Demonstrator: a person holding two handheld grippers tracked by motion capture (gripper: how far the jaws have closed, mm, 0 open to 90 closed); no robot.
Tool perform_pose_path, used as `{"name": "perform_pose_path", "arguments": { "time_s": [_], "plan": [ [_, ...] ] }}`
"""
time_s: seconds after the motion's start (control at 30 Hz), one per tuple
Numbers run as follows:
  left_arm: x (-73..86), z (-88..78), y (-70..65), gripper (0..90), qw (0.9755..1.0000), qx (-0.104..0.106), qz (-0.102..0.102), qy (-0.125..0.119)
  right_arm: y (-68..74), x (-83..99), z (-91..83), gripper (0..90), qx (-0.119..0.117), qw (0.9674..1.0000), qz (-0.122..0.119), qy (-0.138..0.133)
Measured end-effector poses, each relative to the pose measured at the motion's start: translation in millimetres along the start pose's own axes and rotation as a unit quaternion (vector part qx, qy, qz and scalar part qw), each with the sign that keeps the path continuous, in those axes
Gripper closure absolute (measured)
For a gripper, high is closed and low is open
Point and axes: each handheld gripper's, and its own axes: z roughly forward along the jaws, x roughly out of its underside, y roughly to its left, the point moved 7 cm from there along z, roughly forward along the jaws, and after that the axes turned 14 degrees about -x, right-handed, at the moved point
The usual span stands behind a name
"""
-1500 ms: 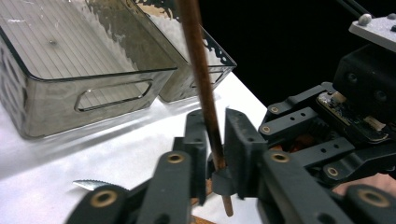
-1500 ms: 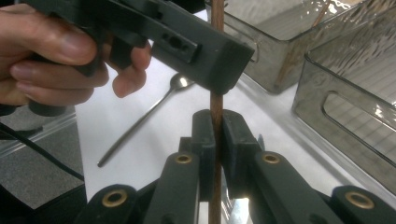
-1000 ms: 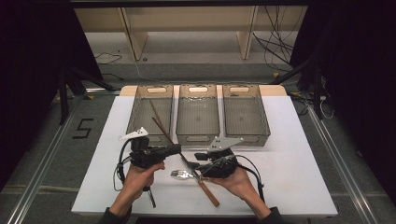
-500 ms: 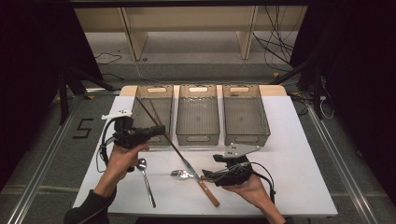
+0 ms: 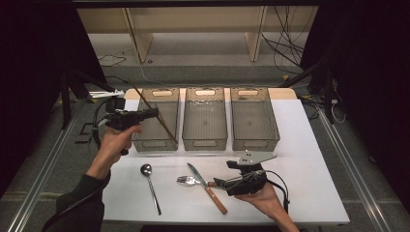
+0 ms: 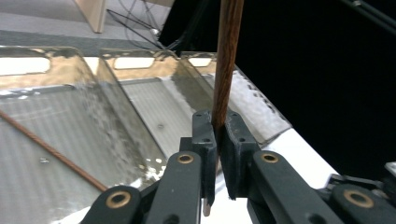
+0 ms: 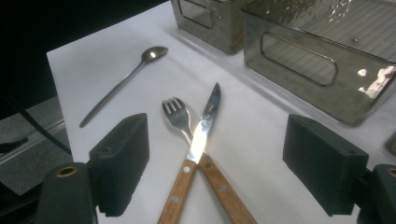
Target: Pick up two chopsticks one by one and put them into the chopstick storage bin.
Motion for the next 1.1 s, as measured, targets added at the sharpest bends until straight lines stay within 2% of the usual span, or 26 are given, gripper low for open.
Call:
{"name": "perform_pose_path", "arguments": {
  "time_s": [0.47,0.7,1.1],
  "plan": [
    [-21.4,28.2,38.0,84.4,0.998,-0.052,-0.029,0.021,-0.9,6.5,-6.3,21.0,0.004,1.0,0.007,-0.004],
    [-13.7,45.9,50.7,84.4,0.9956,-0.068,-0.046,0.044,-0.9,7.3,-8.5,21.2,0.004,1.0,0.007,-0.005],
    [0.8,64.9,52.6,84.3,0.9931,-0.069,-0.048,0.081,-1.0,8.9,-9.6,21.4,0.006,0.9999,0.009,-0.004]
  ]
}}
